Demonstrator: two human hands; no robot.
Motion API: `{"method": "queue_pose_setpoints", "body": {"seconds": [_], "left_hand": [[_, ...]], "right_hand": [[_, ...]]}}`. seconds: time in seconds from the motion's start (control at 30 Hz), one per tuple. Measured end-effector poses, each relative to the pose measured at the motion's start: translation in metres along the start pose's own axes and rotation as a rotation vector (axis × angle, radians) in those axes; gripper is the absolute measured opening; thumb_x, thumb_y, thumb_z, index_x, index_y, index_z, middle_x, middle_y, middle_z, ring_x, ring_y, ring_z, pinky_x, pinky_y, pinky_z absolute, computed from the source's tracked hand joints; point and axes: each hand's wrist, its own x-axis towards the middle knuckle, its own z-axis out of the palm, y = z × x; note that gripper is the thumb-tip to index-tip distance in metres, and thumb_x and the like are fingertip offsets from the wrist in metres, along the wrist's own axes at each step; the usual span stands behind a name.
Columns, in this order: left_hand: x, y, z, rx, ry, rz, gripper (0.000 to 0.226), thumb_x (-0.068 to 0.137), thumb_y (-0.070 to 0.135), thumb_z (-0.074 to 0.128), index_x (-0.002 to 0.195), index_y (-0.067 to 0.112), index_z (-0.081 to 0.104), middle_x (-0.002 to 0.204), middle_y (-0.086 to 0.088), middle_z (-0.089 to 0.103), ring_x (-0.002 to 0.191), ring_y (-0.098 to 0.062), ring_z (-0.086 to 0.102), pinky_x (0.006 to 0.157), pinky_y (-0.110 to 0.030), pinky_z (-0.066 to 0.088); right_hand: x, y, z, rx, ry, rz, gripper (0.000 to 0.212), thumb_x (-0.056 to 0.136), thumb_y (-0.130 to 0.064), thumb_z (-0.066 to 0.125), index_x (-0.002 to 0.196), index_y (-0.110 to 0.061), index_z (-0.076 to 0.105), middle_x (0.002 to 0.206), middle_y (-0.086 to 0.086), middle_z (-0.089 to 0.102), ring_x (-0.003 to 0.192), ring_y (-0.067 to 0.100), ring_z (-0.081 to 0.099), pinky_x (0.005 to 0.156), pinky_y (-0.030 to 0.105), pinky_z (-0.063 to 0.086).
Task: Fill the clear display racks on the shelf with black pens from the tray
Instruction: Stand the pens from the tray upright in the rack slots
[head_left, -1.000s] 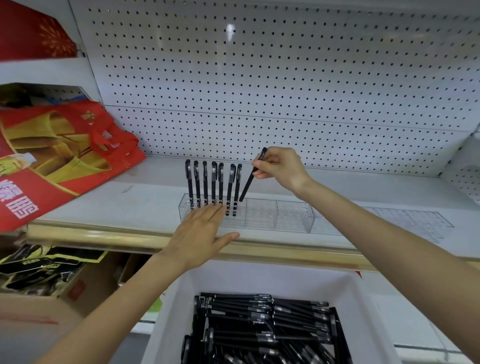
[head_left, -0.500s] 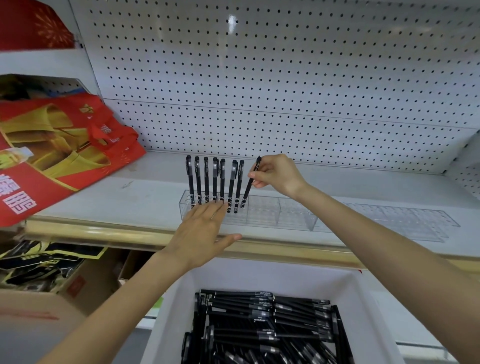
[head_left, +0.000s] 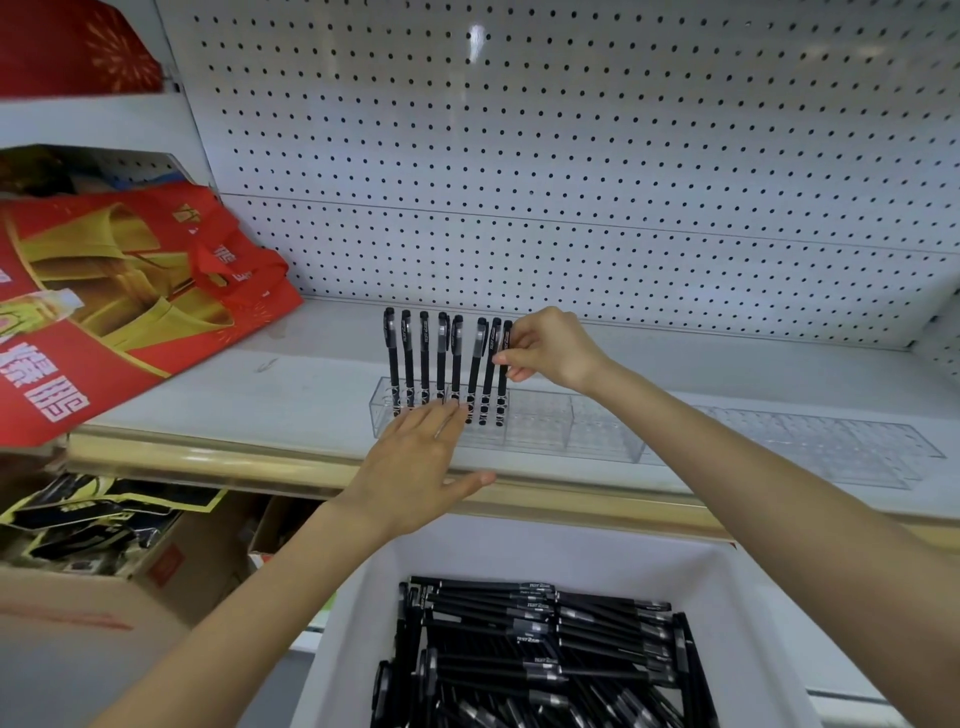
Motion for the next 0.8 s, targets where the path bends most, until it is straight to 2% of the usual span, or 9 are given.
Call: {"method": "queue_pose_setpoints", "body": {"seconds": [0.1, 0.17, 0.23, 0.3, 0.4, 0.47, 0.53, 0.67, 0.8], "left_hand": [[-0.001, 0.000, -0.001, -0.010, -0.001, 0.002, 0.108, 0.070, 0.082, 0.002, 0.154, 0.015, 0.014, 0.160, -0.003, 0.016, 0.147, -0.018, 0.010, 0.121, -0.034, 0.007], [-0.001, 0.000, -0.002, -0.004, -0.011, 0.004, 0.106, 0.071, 0.080, 0.001, 0.154, 0.015, 0.012, 0.160, -0.003, 0.014, 0.147, -0.018, 0.009, 0.121, -0.033, 0.005], [-0.002, 0.003, -0.004, -0.025, -0.018, -0.007, 0.099, 0.079, 0.079, 0.012, 0.154, 0.014, 0.012, 0.160, -0.004, 0.012, 0.147, -0.018, 0.007, 0.121, -0.033, 0.004], [-0.003, 0.005, -0.004, -0.056, 0.003, -0.014, 0.085, 0.091, 0.068, 0.026, 0.153, 0.013, 0.012, 0.161, -0.007, 0.009, 0.148, -0.018, 0.005, 0.121, -0.034, 0.000], [-0.017, 0.012, -0.002, -0.074, 0.092, 0.024, 0.081, 0.092, 0.064, 0.025, 0.152, 0.009, 0.019, 0.160, -0.009, 0.013, 0.148, -0.020, 0.008, 0.120, -0.035, -0.002], [-0.036, 0.020, 0.003, -0.111, 0.072, 0.058, 0.079, 0.092, 0.062, 0.027, 0.151, 0.011, 0.020, 0.160, -0.006, 0.013, 0.148, -0.018, 0.007, 0.120, -0.035, -0.002], [-0.059, 0.025, 0.012, -0.117, 0.036, 0.076, 0.080, 0.091, 0.066, 0.022, 0.152, 0.013, 0.021, 0.160, -0.004, 0.014, 0.148, -0.016, 0.007, 0.120, -0.034, -0.002], [-0.102, 0.020, 0.035, -0.103, -0.028, 0.020, 0.087, 0.086, 0.069, 0.012, 0.149, 0.012, 0.029, 0.157, -0.008, 0.026, 0.146, -0.021, 0.019, 0.120, -0.039, 0.006], [-0.140, 0.013, 0.055, -0.077, -0.052, -0.061, 0.083, 0.088, 0.068, 0.014, 0.147, 0.012, 0.033, 0.153, -0.010, 0.033, 0.145, -0.023, 0.022, 0.118, -0.043, 0.010]], "right_hand": [[0.001, 0.001, -0.001, 0.008, 0.003, 0.013, 0.015, 0.082, -0.011, 0.075, 0.077, -0.006, 0.062, 0.066, 0.006, 0.067, 0.052, -0.001, 0.065, 0.056, 0.012, 0.052], [-0.002, 0.002, -0.002, 0.000, -0.013, 0.043, 0.016, 0.080, -0.013, 0.076, 0.087, -0.003, 0.064, 0.071, 0.009, 0.068, 0.051, 0.000, 0.065, 0.059, 0.012, 0.053], [-0.009, 0.004, -0.004, -0.018, -0.031, 0.082, 0.028, 0.080, -0.014, 0.077, 0.101, 0.001, 0.065, 0.074, 0.007, 0.067, 0.052, 0.000, 0.064, 0.061, 0.012, 0.054], [-0.024, 0.004, -0.006, -0.034, -0.014, 0.091, 0.030, 0.082, -0.016, 0.075, 0.104, 0.000, 0.064, 0.076, 0.006, 0.068, 0.053, 0.001, 0.065, 0.063, 0.012, 0.054], [-0.065, 0.005, -0.002, 0.015, 0.059, 0.052, 0.021, 0.082, -0.014, 0.074, 0.097, -0.005, 0.063, 0.081, 0.010, 0.066, 0.061, 0.015, 0.068, 0.068, 0.019, 0.057], [-0.101, 0.011, 0.007, 0.064, 0.041, 0.034, 0.018, 0.082, -0.011, 0.074, 0.097, -0.007, 0.065, 0.080, 0.008, 0.065, 0.067, 0.022, 0.069, 0.070, 0.025, 0.059], [-0.136, 0.021, 0.020, 0.044, -0.040, 0.027, 0.020, 0.081, -0.012, 0.075, 0.099, -0.007, 0.067, 0.083, 0.002, 0.066, 0.076, 0.021, 0.070, 0.073, 0.027, 0.058], [-0.185, 0.050, 0.057, -0.122, -0.269, 0.034, 0.027, 0.084, -0.020, 0.073, 0.107, -0.008, 0.069, 0.103, 0.003, 0.070, 0.085, 0.011, 0.066, 0.076, 0.014, 0.049], [-0.202, 0.084, 0.092, -0.159, -0.509, 0.169, 0.040, 0.085, -0.034, 0.070, 0.119, -0.012, 0.063, 0.118, 0.001, 0.064, 0.103, 0.013, 0.062, 0.088, 0.022, 0.048]]}}
